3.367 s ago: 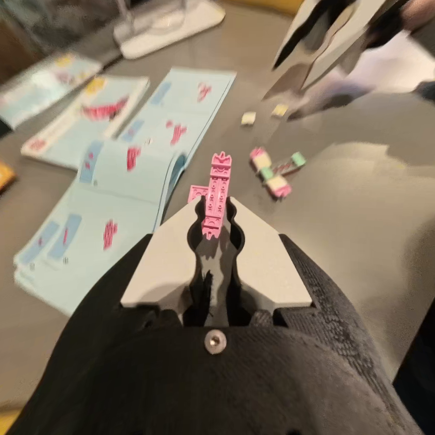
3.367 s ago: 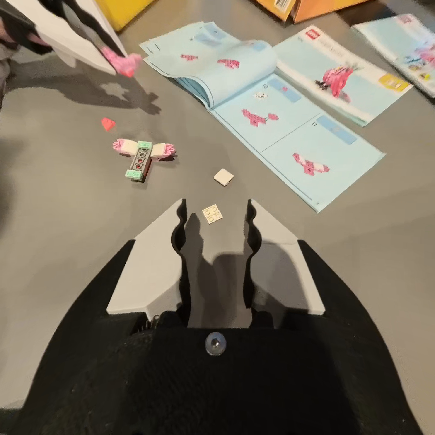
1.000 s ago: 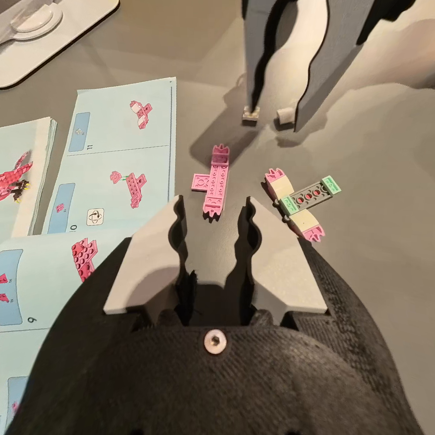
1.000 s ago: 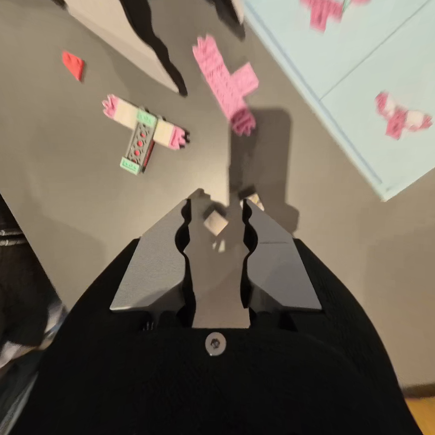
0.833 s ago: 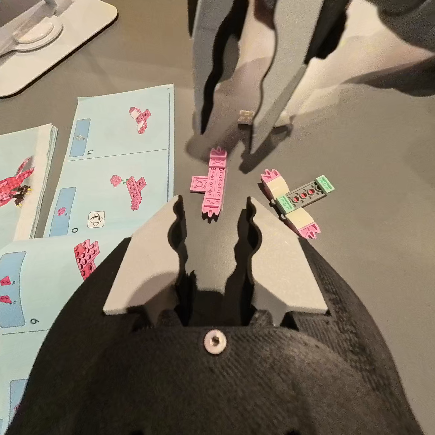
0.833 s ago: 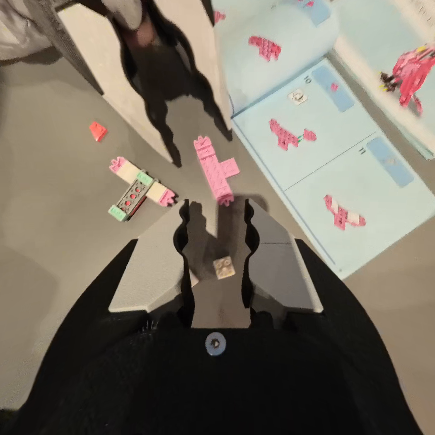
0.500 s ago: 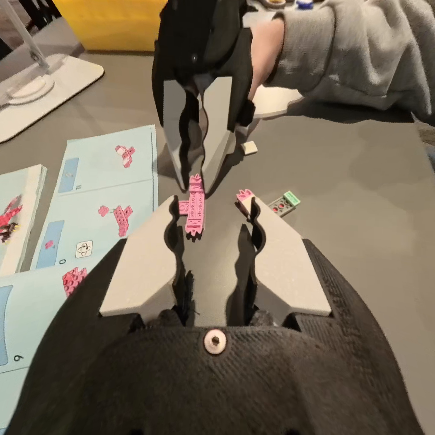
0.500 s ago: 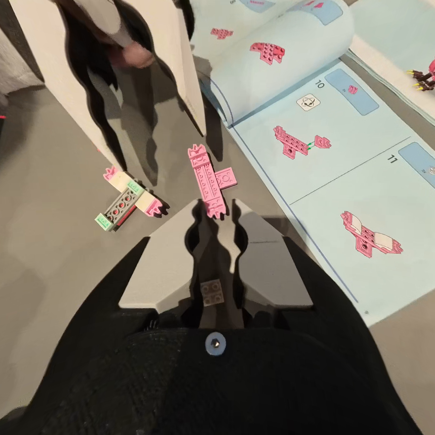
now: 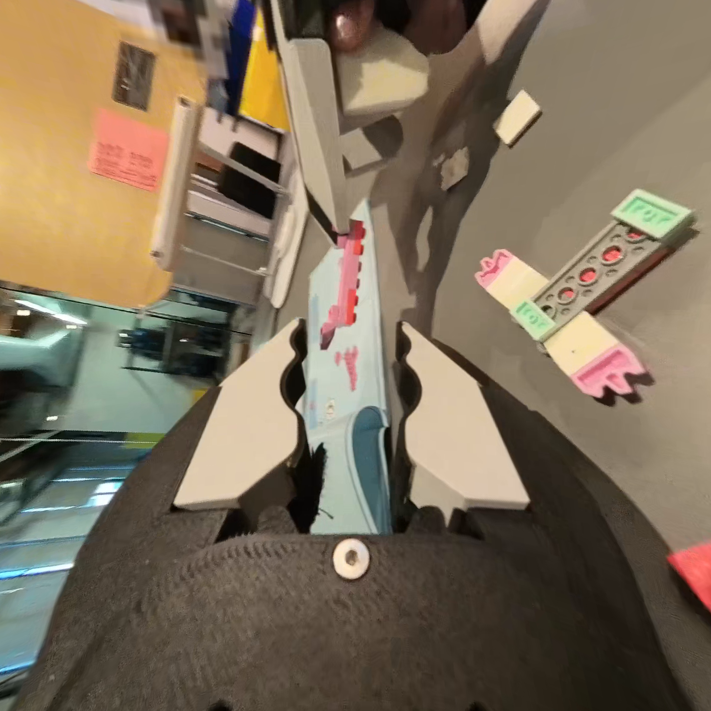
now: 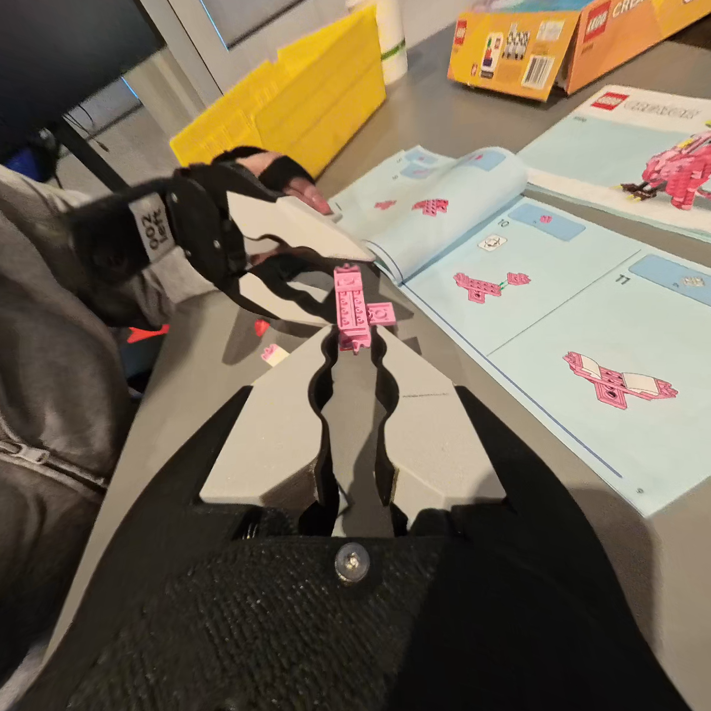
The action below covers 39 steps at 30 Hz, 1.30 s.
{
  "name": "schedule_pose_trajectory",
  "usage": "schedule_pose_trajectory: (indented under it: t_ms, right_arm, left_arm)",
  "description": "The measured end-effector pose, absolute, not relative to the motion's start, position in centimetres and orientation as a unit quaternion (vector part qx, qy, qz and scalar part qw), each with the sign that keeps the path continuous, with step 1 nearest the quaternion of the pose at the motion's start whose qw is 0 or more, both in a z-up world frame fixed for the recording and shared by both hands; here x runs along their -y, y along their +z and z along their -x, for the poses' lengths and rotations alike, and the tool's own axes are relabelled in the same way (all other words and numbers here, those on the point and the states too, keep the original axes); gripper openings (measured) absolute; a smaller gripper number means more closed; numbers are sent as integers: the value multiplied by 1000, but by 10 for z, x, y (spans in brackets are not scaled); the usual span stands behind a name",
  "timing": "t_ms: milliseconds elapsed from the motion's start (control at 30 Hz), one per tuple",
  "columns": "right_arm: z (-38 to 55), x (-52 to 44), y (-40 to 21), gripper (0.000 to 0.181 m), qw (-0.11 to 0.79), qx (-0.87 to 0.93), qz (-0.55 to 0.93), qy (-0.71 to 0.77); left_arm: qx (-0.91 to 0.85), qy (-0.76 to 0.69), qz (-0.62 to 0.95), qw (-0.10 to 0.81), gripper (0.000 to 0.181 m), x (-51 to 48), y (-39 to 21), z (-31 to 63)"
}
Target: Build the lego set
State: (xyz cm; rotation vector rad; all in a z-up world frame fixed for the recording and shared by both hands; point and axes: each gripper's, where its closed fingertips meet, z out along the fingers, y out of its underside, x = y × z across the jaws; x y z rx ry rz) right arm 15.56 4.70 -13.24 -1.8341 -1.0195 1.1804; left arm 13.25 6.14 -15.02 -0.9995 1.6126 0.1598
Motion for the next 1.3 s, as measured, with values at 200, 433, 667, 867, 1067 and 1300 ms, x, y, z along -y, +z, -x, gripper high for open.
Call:
schedule_pose_trajectory:
  t_ms: [200,433,667,867,1067,1300]
  right_arm:
    - [-150,-39,-123,15,360,402,694,477]
    - [-174,-36,-126,45,389,445,708,387]
    - [-202,0,-159,47,323,522,698,369]
    - [-196,19,-189,40,248,561,702,362]
    - [-206,16,-188,33,252,551,710,359]
    - [-207,17,-192,19,252,564,705,348]
  left_arm:
    - [-681,121,351,632,17,-53,-131,-134]
    - [-682,147,340,631,15,-56,-133,-131]
    - [-674,143,352,634,15,-66,-136,-125]
    - [-683,148,351,623,15,-68,-140,-121]
    - [-686,150,348,621,15,-66,-142,-121]
    - [-690,151,345,618,15,-64,-143,-122]
